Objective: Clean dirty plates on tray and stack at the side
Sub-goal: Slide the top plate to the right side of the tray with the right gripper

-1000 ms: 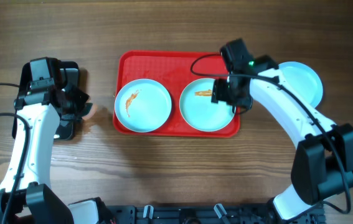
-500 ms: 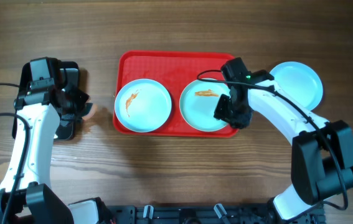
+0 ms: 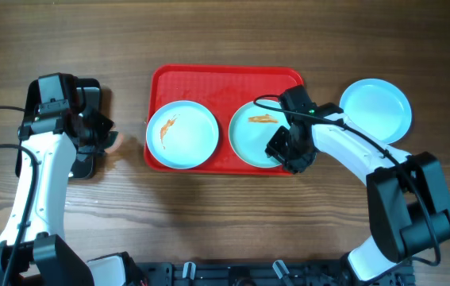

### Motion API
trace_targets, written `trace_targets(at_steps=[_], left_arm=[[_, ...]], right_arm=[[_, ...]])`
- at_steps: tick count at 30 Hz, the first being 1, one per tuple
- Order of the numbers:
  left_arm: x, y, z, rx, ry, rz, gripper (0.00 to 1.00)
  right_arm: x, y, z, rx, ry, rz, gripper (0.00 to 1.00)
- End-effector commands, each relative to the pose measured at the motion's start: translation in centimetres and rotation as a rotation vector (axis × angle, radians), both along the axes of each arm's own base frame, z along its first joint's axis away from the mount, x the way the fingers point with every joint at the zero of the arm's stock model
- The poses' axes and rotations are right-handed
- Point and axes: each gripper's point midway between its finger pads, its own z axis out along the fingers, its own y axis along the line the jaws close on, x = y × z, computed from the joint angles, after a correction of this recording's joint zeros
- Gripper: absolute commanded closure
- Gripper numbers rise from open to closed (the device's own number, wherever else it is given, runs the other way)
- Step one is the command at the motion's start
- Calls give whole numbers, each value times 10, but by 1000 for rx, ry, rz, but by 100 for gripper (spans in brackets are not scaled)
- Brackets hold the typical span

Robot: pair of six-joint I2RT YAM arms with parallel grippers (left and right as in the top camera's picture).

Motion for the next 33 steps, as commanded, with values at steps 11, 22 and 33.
trace_targets(at_steps=[11,22,33], left_arm=[[0,-3,5,3,-21,-25,96],[0,-3,5,3,-24,-25,96],[0,-3,5,4,-24,-25,96]], right_arm=[[-2,-13,-5,-76,-1,-30,78],[18,-26,-6,-151,-126,132,96],[69,-50,4,-362,-370,365,96]])
